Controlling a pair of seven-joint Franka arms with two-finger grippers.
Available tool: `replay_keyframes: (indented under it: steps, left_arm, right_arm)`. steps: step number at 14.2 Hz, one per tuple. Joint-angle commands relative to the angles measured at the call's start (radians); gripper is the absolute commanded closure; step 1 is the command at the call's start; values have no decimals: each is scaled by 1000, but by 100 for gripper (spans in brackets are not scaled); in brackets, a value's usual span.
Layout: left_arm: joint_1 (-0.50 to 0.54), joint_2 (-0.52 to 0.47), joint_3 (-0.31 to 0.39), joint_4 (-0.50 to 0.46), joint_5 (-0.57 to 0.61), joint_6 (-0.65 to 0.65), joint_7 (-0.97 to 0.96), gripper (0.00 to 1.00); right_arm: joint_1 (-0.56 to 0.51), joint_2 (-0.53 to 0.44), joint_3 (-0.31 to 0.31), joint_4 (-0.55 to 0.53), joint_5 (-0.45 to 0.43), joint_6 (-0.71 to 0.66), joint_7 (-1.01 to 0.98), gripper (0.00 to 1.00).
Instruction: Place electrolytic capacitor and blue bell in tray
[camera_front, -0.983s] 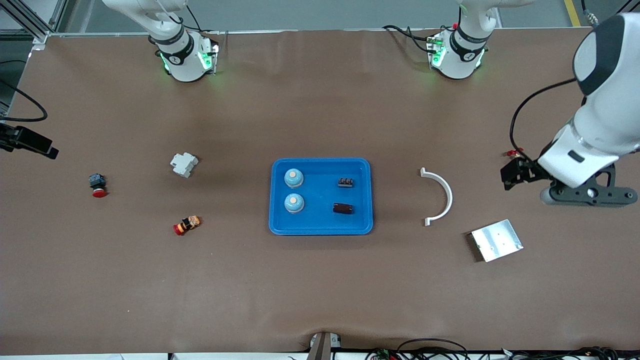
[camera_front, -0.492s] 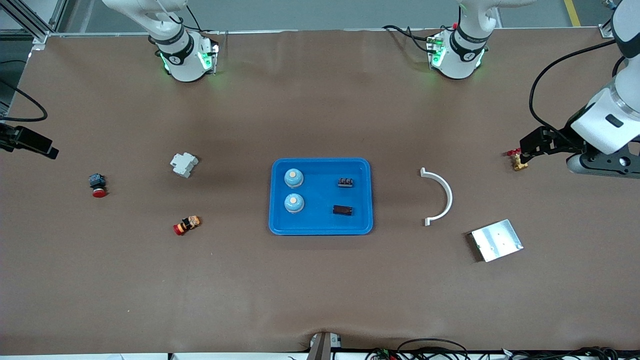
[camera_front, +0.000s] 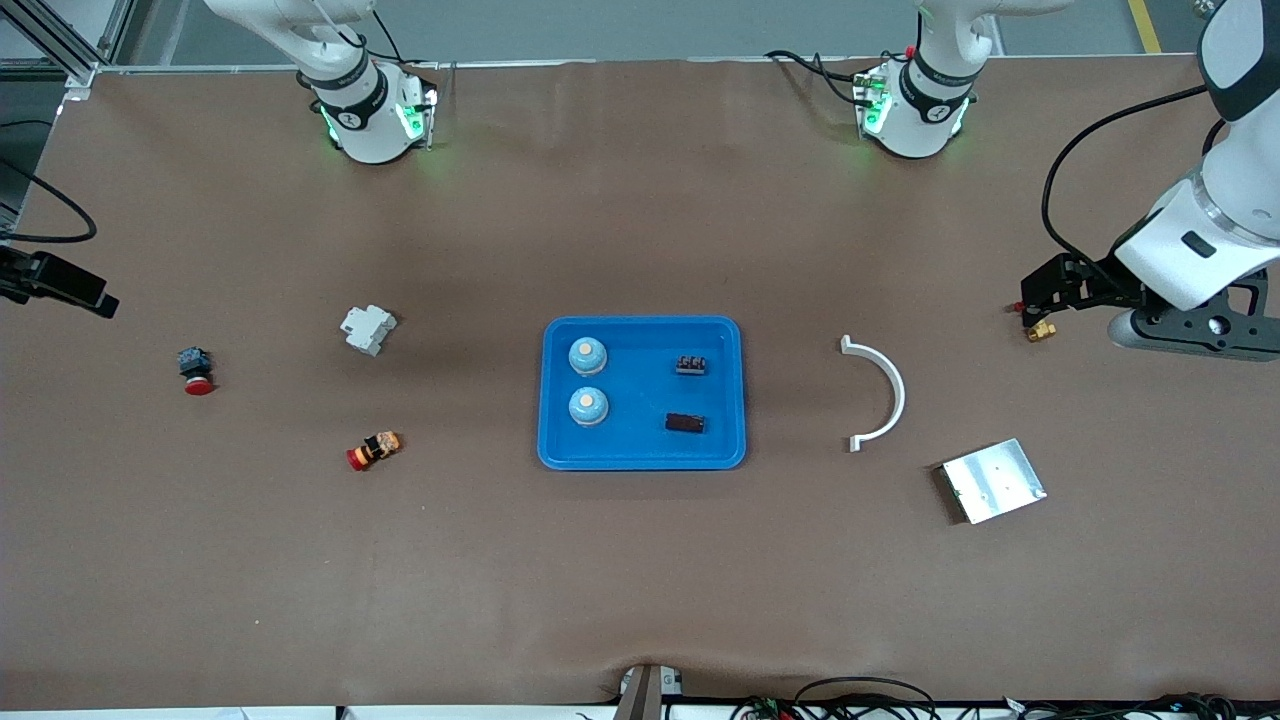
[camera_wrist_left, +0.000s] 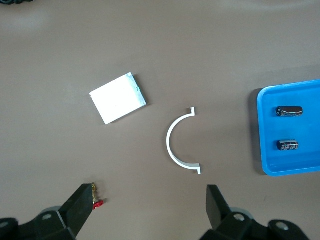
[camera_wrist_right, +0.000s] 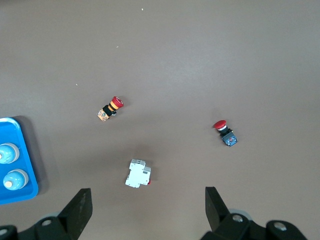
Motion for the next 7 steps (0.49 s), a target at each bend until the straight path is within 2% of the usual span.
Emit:
replay_keyframes:
  steps: [1, 7]
  left_arm:
    - [5, -29, -2, -12, -7, 5, 0, 0]
    - [-2, -35, -5, -12, -4, -1, -15, 0]
  right_arm:
    - [-15, -1, 10, 13, 15, -15, -45, 0]
    - [-18, -7, 5, 12, 15, -38, -120, 0]
